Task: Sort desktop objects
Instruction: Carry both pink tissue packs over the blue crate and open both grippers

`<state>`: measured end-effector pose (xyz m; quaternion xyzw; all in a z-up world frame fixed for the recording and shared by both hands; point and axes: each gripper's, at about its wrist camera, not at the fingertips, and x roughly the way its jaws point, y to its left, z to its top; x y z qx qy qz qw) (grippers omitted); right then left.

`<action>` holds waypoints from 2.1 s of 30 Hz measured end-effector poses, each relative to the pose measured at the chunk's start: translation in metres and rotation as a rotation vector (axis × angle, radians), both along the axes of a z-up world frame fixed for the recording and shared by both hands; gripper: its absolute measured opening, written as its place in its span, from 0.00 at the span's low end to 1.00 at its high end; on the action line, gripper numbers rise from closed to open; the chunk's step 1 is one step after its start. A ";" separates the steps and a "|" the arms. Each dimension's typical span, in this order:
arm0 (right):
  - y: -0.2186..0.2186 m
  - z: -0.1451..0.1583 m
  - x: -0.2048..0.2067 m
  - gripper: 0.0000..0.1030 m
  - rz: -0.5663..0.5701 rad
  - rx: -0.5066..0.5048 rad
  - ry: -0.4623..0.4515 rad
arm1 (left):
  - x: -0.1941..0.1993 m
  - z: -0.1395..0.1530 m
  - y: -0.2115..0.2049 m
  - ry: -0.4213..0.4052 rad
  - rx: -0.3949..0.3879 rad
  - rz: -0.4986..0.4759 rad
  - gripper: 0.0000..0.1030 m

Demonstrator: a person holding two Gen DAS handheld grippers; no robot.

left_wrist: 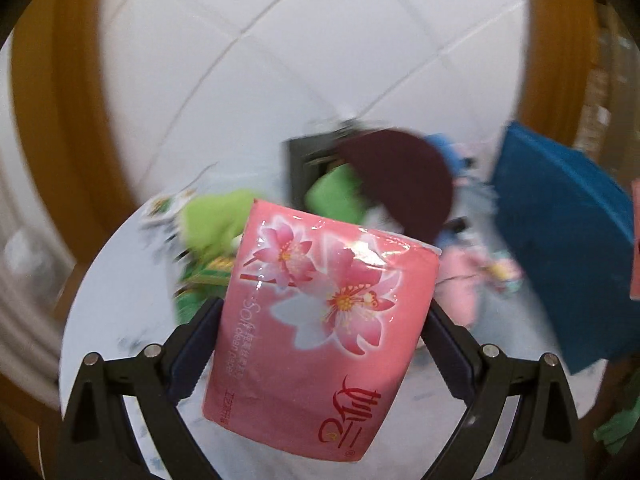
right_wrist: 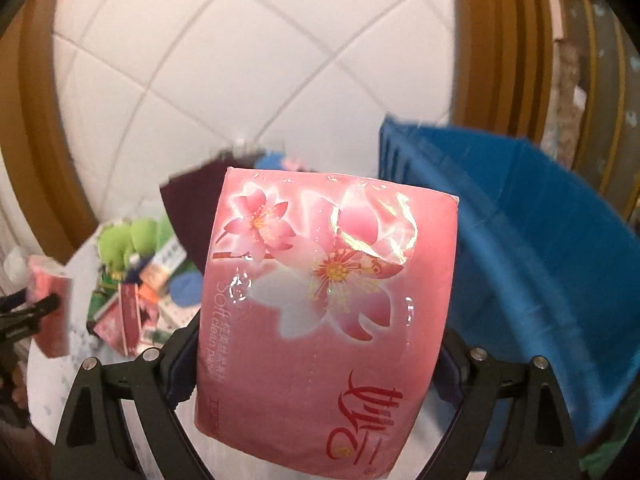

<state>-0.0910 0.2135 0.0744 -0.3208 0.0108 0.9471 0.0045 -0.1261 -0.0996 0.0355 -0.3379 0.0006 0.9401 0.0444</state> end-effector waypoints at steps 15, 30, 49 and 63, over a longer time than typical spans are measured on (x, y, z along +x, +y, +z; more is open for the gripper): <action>0.149 0.084 0.083 0.90 -0.183 0.045 0.219 | 0.014 0.089 0.267 0.231 0.055 -0.384 0.94; 0.297 0.051 0.066 0.90 -0.284 0.068 0.199 | 0.027 0.101 0.472 0.228 -0.036 -0.586 0.94; 0.357 -0.006 0.017 0.90 -0.295 0.081 0.056 | 0.029 0.077 0.541 0.137 -0.212 -0.662 0.95; 0.372 -0.014 0.017 0.99 -0.343 0.050 0.085 | 0.016 0.077 0.536 0.091 -0.172 -0.642 0.95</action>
